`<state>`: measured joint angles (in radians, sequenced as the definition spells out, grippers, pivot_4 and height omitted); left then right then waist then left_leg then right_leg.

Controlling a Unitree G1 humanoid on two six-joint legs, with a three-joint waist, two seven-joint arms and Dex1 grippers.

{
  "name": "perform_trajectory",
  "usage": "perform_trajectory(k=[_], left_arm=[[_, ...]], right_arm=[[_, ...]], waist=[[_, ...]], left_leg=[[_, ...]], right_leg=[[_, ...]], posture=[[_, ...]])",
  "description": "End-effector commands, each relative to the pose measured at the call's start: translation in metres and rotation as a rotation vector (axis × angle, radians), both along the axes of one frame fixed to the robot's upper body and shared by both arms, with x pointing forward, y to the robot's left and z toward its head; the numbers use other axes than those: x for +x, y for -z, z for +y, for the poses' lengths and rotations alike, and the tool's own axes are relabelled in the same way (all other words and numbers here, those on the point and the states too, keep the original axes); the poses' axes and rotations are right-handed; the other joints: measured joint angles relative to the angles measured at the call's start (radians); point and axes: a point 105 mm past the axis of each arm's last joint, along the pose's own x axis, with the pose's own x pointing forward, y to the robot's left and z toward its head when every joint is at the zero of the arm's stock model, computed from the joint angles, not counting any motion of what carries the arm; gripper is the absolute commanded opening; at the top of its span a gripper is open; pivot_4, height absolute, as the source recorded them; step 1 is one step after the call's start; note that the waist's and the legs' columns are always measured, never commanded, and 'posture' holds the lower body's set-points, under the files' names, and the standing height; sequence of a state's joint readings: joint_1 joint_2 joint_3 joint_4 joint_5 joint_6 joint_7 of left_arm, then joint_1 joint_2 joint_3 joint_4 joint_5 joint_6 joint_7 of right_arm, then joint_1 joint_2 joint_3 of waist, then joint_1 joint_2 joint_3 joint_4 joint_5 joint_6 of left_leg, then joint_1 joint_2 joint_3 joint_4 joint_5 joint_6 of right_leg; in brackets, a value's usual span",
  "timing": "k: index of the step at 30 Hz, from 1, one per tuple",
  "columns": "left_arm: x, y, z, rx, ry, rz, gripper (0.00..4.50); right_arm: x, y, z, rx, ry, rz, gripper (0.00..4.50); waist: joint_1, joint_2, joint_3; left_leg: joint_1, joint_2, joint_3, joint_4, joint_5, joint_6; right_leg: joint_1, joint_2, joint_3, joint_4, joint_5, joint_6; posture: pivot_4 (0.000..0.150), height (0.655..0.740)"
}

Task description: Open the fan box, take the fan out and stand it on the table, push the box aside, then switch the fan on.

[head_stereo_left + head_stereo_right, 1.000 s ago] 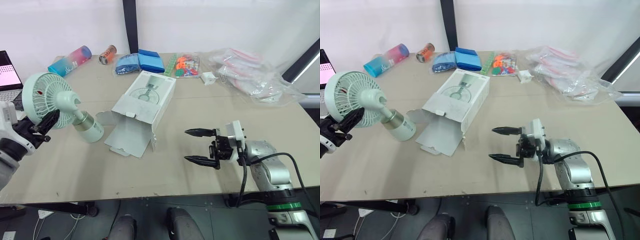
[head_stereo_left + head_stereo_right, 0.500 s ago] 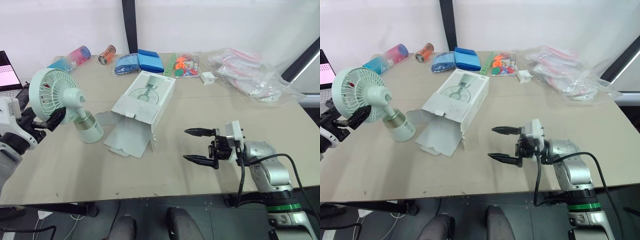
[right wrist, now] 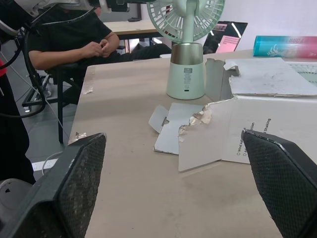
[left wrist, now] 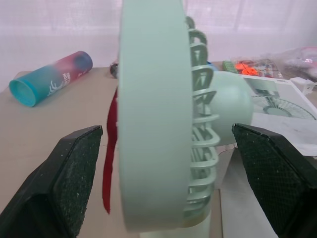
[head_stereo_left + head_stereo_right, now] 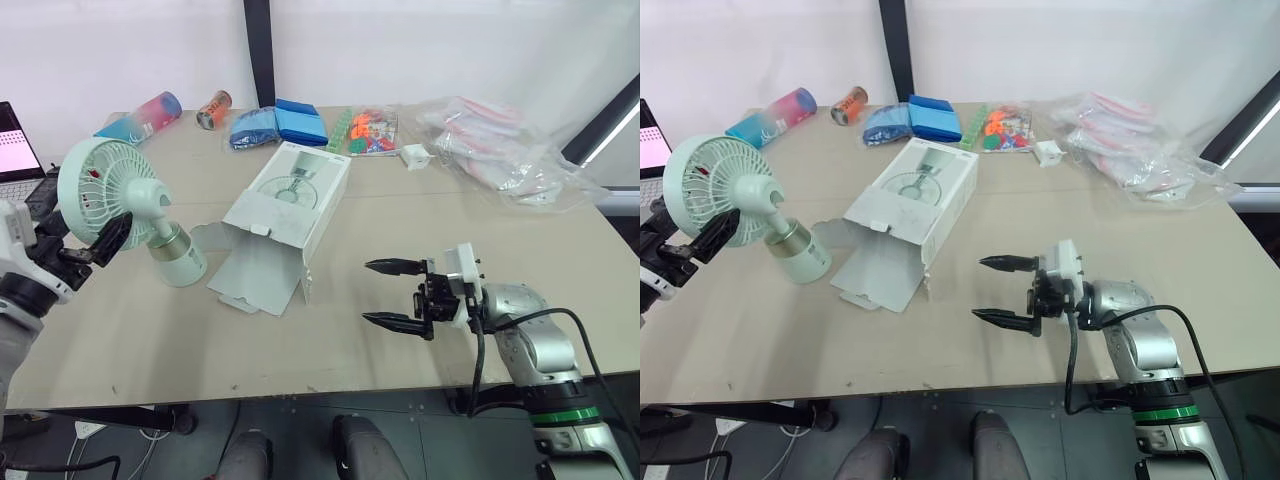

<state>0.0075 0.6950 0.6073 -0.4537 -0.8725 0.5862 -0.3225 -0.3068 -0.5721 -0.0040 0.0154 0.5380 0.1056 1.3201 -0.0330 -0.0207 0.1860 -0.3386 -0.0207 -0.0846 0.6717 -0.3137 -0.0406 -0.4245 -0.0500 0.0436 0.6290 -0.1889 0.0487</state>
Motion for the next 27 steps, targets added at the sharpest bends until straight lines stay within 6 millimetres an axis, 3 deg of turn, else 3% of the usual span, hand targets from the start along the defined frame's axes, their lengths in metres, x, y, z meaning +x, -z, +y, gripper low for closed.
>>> perform_trajectory(k=[1,10,16,18,22,27], left_arm=[[-0.010,-0.022,0.000,0.036,-0.001,-0.100,4.45],[-0.015,-0.056,0.006,0.077,-0.043,-0.244,4.45],[-0.017,-0.075,-0.004,0.124,0.017,-0.314,4.45],[-0.017,-0.078,-0.015,0.161,0.068,-0.309,4.45],[-0.019,-0.062,-0.074,0.288,0.355,-0.229,4.45],[-0.019,-0.043,-0.096,0.285,0.473,-0.177,4.45]], right_arm=[[-0.001,-0.009,0.001,0.003,-0.010,-0.043,4.49],[0.001,-0.008,0.000,-0.004,-0.015,-0.041,4.49],[0.003,-0.009,-0.001,-0.004,-0.011,-0.045,4.49],[0.005,-0.010,-0.001,0.001,-0.004,-0.049,4.49],[0.003,-0.010,0.005,0.010,0.004,-0.067,4.49],[0.009,-0.011,0.016,-0.019,0.075,-0.070,4.49]], waist=[[0.000,0.000,0.000],[0.000,-0.001,-0.001],[0.000,-0.001,-0.001],[0.000,-0.001,-0.001],[-0.001,-0.001,-0.001],[-0.003,-0.001,-0.001]], left_leg=[[0.000,0.000,0.000,0.000,0.000,0.000],[0.000,0.000,0.000,0.000,0.000,0.000],[0.000,0.000,0.000,0.000,0.000,0.000],[0.000,0.000,0.000,0.000,0.000,0.000],[0.000,0.000,0.000,0.000,0.000,0.000],[0.000,0.000,0.000,0.000,0.000,0.000]], right_leg=[[0.000,0.000,0.000,0.000,0.000,0.000],[0.000,0.000,0.000,0.000,0.000,0.000],[0.000,0.000,0.000,0.000,0.000,0.000],[0.000,0.000,0.000,0.000,0.000,0.000],[0.000,0.000,0.000,0.000,0.000,0.000],[0.000,0.001,0.001,0.000,0.000,0.000]], posture=[[0.150,0.7400],[0.150,0.7400],[0.150,0.7400],[0.150,0.7400],[0.150,0.7400],[0.150,0.7400]])
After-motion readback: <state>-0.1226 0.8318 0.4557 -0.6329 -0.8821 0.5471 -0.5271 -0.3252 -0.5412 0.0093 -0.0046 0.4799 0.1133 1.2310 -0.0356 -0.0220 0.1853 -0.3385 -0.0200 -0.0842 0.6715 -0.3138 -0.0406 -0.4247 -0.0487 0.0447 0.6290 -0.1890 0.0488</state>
